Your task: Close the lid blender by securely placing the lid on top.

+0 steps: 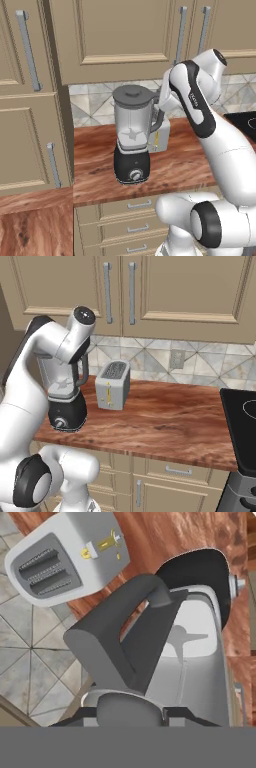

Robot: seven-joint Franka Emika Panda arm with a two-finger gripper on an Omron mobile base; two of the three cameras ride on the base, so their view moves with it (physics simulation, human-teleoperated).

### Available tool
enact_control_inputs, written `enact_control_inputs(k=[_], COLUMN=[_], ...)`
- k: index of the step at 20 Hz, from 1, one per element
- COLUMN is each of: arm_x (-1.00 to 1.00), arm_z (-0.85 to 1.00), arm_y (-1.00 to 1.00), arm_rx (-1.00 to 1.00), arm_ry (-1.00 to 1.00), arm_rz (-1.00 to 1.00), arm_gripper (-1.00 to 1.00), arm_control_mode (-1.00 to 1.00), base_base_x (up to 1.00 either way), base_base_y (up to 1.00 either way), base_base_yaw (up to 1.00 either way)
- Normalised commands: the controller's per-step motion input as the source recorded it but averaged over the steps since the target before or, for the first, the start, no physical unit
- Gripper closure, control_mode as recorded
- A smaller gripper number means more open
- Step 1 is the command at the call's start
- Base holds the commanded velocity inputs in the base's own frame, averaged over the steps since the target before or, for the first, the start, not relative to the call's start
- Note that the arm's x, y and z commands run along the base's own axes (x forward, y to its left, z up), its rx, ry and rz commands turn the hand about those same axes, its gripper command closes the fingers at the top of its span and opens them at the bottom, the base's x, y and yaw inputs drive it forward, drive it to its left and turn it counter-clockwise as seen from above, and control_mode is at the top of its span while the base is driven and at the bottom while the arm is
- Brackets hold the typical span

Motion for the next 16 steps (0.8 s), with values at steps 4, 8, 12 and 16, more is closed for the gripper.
enact_control_inputs(k=[4, 8, 12, 16], arm_x=[0.29, 0.27, 0.12, 0.01], arm_z=[0.00, 0.00, 0.00, 0.00], arm_y=[0.00, 0.00, 0.00, 0.00], arm_rx=[0.00, 0.00, 0.00, 0.00], arm_ry=[0.00, -0.01, -0.02, 0.00], arm_rz=[-0.01, -0.02, -0.01, 0.00], arm_gripper=[1.00, 1.00, 1.00, 1.00], arm_control_mode=[-1.00, -1.00, -1.00, -1.00], base_base_x=[0.00, 0.00, 0.00, 0.00], base_base_y=[0.00, 0.00, 0.00, 0.00], base_base_yaw=[0.00, 0.00, 0.00, 0.00])
